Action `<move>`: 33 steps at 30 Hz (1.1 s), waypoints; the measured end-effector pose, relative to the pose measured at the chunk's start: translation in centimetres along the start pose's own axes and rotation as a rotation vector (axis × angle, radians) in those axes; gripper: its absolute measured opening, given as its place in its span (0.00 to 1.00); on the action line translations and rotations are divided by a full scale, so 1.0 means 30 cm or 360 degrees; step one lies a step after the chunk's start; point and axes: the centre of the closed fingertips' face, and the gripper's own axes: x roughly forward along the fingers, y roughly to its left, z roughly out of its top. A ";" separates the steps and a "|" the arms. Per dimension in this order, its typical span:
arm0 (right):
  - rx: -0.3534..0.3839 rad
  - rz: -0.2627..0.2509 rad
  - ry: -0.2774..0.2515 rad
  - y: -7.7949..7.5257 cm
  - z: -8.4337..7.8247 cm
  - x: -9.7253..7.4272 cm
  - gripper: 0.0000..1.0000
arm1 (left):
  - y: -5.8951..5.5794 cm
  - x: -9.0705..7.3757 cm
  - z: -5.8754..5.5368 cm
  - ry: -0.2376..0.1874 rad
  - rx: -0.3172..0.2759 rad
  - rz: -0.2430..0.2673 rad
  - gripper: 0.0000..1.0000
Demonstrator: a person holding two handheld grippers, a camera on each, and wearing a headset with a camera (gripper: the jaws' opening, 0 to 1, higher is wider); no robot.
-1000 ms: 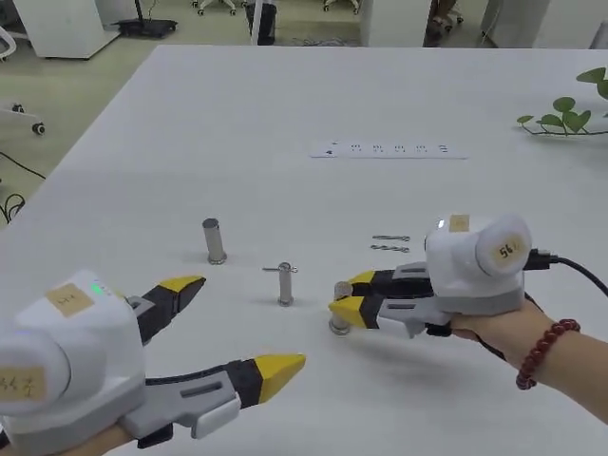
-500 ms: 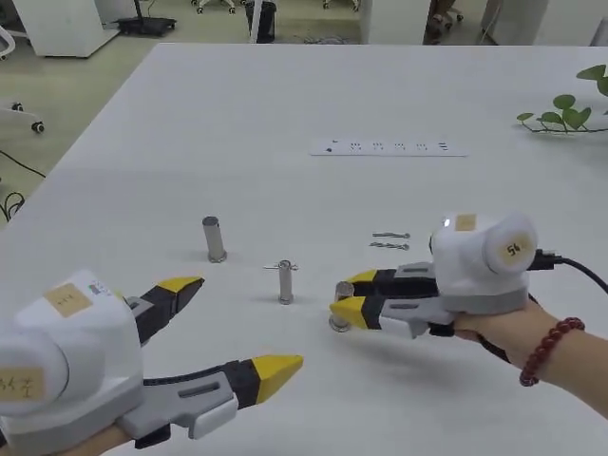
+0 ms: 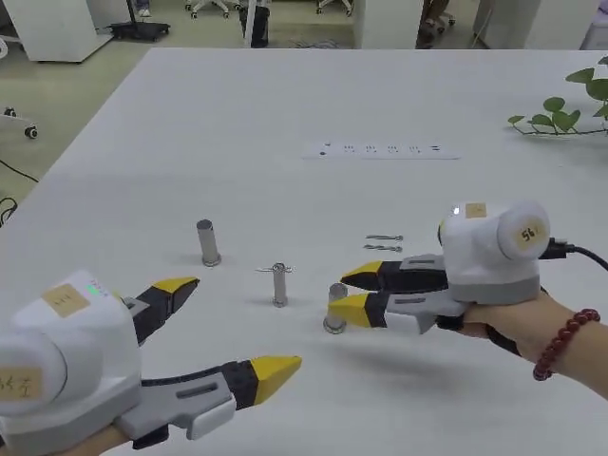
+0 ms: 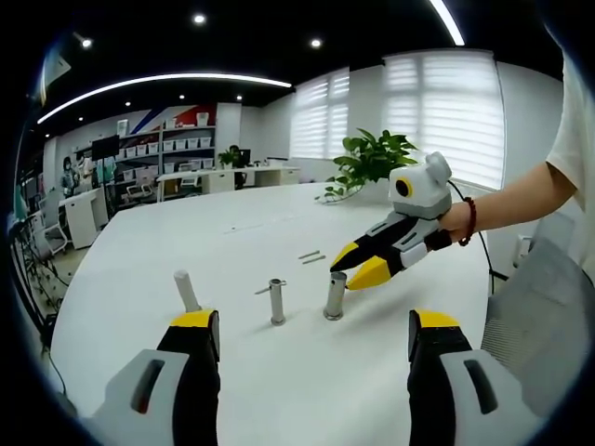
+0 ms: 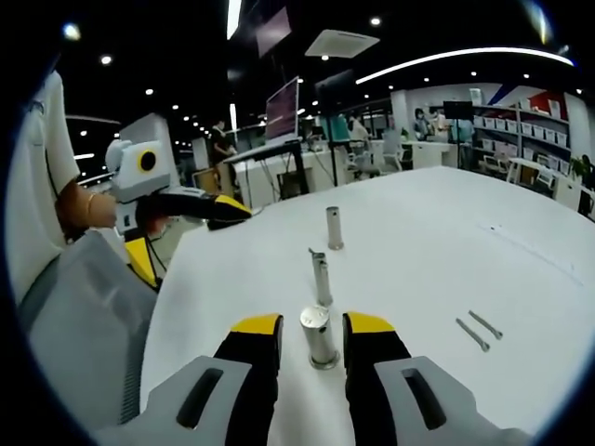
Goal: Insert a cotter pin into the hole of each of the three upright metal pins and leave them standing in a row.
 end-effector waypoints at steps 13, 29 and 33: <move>0.0017 -0.0125 0.0055 -0.099 0.016 -0.085 0.31 | 0.000 0.001 0.004 -0.0011 -0.0022 0.0002 0.87; 0.0086 -0.0396 0.0237 -0.335 -0.066 -0.125 0.26 | -0.006 0.012 -0.008 -0.0018 0.0025 -0.0029 0.86; 0.0074 -0.0436 0.0324 -0.380 -0.096 -0.122 0.26 | -0.008 0.016 -0.009 -0.0028 0.0031 -0.0038 0.85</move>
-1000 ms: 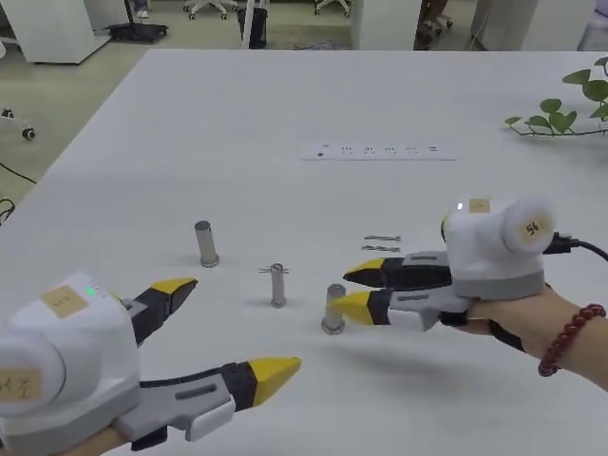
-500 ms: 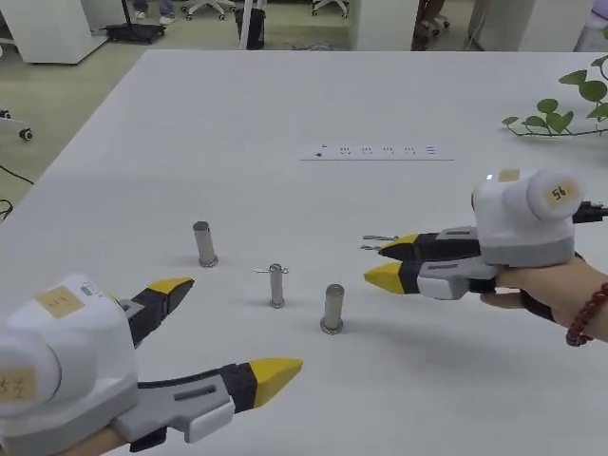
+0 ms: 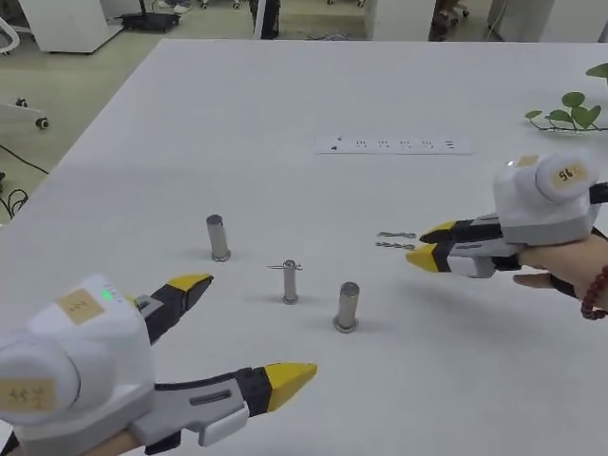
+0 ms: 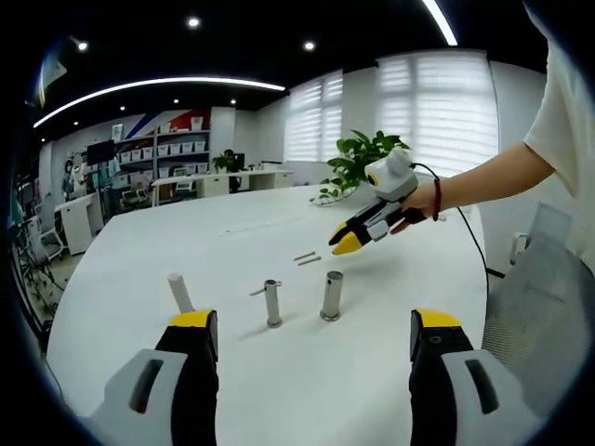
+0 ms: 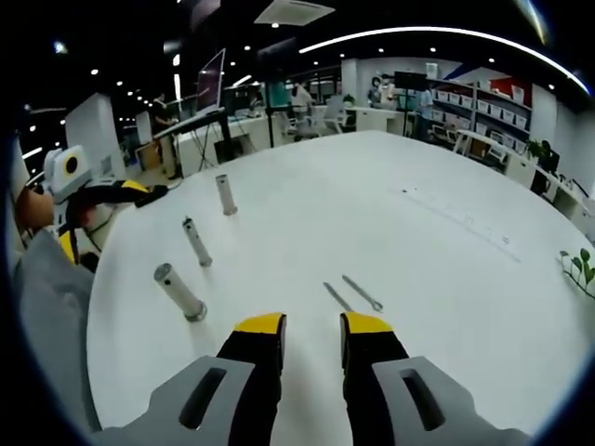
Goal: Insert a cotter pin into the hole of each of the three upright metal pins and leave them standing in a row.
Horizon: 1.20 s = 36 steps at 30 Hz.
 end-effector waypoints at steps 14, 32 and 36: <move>-0.0057 -0.0033 0.0158 -0.085 -0.037 0.079 0.20 | -0.008 0.024 -0.021 0.0020 0.0015 -0.0032 0.79; -0.0156 0.0011 0.0294 -0.104 -0.040 0.125 0.13 | 0.008 0.031 -0.028 0.0033 -0.0013 -0.0028 0.79; -0.0210 0.0035 0.0374 -0.100 -0.055 0.126 0.11 | 0.013 0.026 -0.024 0.0022 -0.0023 -0.0018 0.79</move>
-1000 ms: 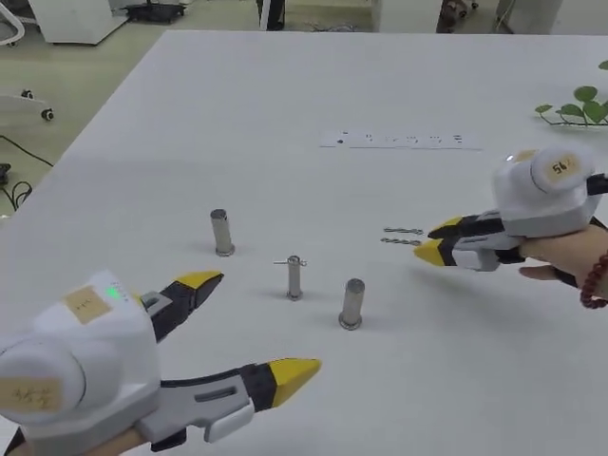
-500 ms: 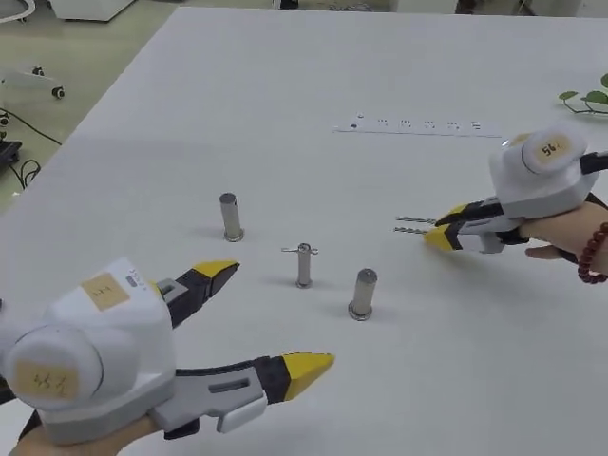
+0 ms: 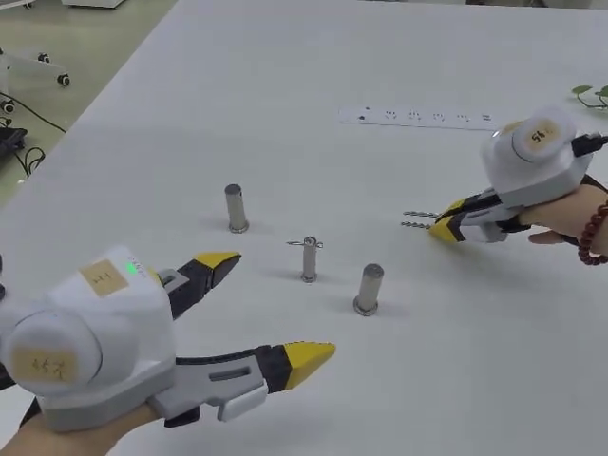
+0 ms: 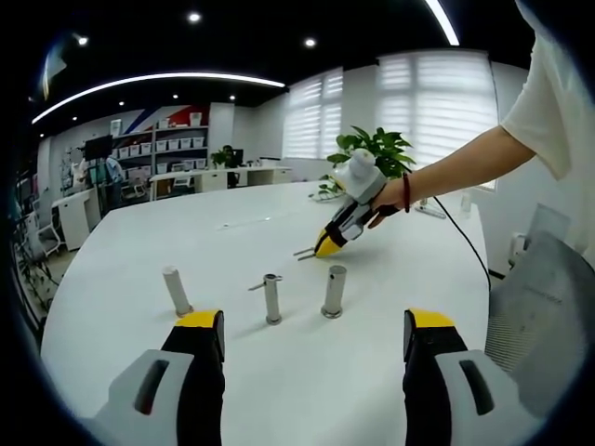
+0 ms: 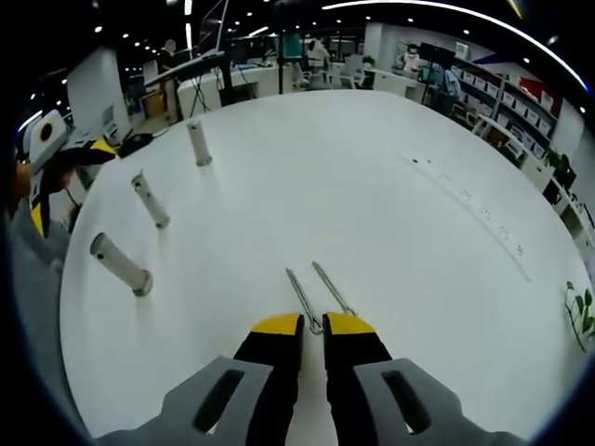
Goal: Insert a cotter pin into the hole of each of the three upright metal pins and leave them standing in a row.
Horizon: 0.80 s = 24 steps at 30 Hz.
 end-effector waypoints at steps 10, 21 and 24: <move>-0.0046 0.0055 0.0102 0.010 0.012 0.006 0.08 | 0.001 -0.002 -0.005 0.0013 -0.0004 0.0001 0.78; -0.0267 0.0050 0.0240 0.010 0.017 0.017 0.04 | -0.003 -0.003 -0.004 0.0022 0.0000 -0.0006 0.77; -0.0307 0.0039 0.0262 0.010 0.019 0.020 0.03 | -0.002 -0.004 -0.001 0.0020 -0.0002 -0.0006 0.77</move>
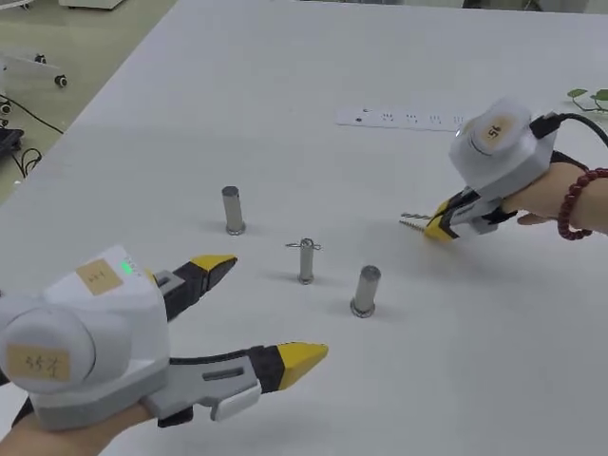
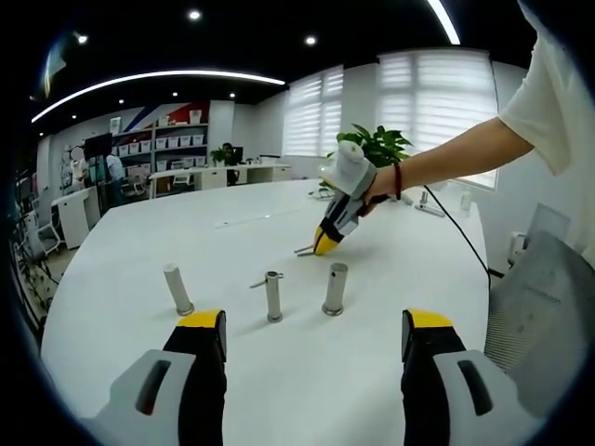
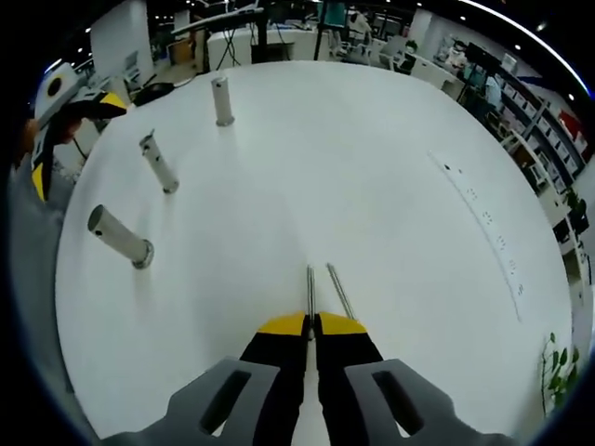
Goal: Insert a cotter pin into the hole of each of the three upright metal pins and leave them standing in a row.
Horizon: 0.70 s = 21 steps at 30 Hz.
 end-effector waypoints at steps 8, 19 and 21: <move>-0.0100 -0.0030 0.0028 -0.003 0.007 -0.001 0.02 | 0.005 0.002 0.004 0.0014 -0.0001 -0.0002 0.76; -0.0184 -0.0102 -0.0002 0.010 0.024 -0.039 0.02 | 0.000 0.002 0.018 0.0018 0.0023 -0.0024 0.74; -0.0200 -0.0115 -0.0014 0.014 0.029 -0.049 0.02 | 0.000 0.003 0.022 0.0018 0.0014 -0.0026 0.74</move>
